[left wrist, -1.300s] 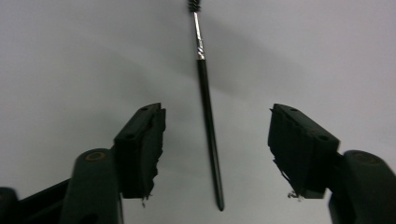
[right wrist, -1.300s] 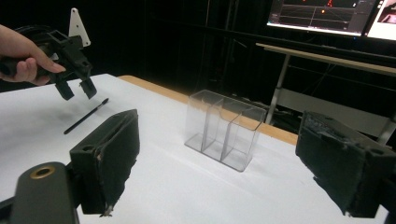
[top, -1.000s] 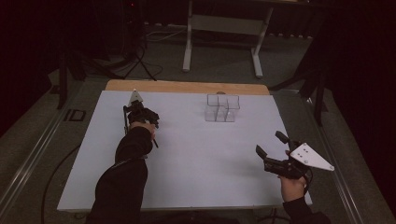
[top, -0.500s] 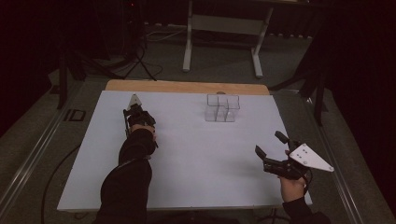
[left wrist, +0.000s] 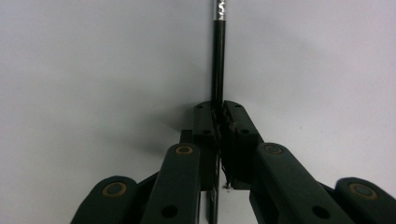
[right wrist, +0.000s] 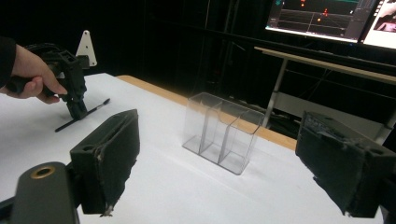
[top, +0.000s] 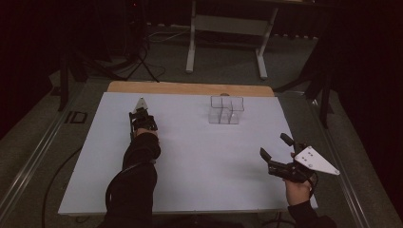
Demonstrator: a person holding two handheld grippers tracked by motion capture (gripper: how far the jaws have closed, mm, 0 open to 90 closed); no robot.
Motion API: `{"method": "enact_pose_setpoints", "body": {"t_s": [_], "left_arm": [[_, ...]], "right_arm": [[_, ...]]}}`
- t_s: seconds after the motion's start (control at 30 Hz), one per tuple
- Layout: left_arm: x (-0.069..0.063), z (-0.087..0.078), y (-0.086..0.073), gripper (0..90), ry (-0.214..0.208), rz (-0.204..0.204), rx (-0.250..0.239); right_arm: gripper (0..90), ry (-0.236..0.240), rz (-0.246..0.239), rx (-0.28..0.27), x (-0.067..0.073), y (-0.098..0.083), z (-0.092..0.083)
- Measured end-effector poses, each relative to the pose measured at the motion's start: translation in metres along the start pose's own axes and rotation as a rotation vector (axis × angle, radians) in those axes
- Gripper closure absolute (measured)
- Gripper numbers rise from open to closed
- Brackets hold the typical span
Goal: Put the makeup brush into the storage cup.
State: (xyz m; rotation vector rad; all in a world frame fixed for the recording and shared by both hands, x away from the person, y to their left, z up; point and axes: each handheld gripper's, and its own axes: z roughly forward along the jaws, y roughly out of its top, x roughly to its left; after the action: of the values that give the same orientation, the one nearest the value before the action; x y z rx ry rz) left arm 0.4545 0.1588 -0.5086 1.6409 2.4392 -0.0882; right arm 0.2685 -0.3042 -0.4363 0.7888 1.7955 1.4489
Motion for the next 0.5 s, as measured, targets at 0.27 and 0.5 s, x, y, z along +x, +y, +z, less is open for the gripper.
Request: {"method": "enact_pose_setpoints", "body": {"t_s": [0.27, 0.5], "left_arm": [[0.003, -0.007, 0.001, 85.7, -0.031, 0.033, -0.025], [0.01, -0.018, 0.0, 85.8, -0.13, 0.074, -0.046]], "right_arm": [[13.3, -0.005, 0.004, -0.002, -0.001, 0.0, 0.0], [13.5, -0.005, 0.008, -0.001, -0.001, 0.0, 0.0]]}}
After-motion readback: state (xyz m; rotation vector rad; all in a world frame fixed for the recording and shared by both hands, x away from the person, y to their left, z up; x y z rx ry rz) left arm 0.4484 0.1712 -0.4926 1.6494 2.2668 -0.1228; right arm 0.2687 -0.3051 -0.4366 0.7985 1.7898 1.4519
